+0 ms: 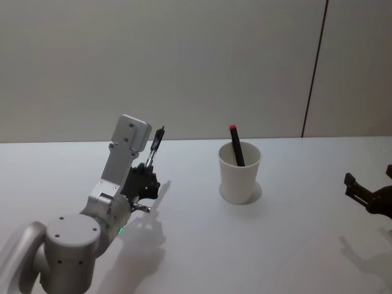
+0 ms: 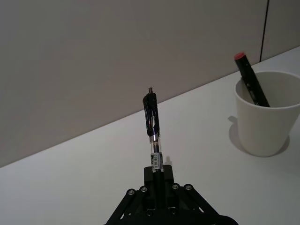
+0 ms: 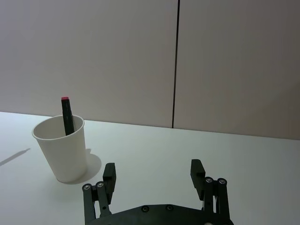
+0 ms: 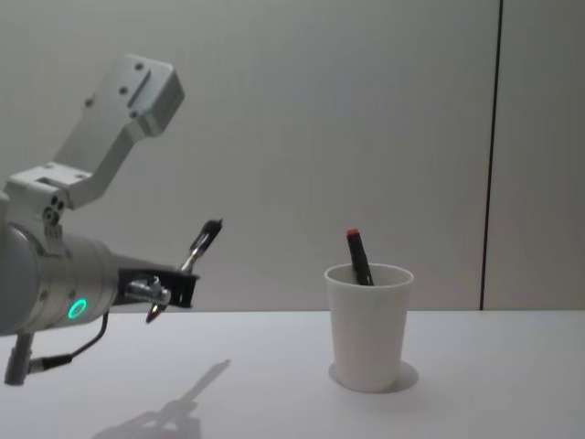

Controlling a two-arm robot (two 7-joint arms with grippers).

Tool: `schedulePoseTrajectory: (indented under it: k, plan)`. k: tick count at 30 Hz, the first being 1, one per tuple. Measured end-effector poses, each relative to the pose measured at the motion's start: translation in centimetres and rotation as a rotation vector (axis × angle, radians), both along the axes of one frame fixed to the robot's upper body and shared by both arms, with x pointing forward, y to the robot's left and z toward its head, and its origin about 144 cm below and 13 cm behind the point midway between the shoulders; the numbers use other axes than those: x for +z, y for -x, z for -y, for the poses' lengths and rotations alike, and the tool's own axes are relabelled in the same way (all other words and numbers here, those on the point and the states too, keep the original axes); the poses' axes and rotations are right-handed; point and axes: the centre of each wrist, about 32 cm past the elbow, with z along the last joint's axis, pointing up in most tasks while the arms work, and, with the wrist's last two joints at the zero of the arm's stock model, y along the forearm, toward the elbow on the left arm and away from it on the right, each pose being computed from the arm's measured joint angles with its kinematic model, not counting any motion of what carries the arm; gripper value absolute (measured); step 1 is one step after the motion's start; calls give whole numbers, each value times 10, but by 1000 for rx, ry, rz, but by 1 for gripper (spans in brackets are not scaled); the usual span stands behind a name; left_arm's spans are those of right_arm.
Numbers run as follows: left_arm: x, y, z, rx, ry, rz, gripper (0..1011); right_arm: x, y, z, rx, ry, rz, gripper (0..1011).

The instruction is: Place the pen into the pen holder.

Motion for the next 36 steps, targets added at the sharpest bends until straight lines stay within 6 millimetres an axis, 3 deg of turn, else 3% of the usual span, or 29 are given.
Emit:
schedulePoseTrajectory:
  k: [20,36]
  plan:
    - [-1,-5,-28,-300,9,196,125,0,0,0,0,0,0,1001]
    - [-1,-11,-44,-553,91,237,125,0,0,0,0,0,0,1001]
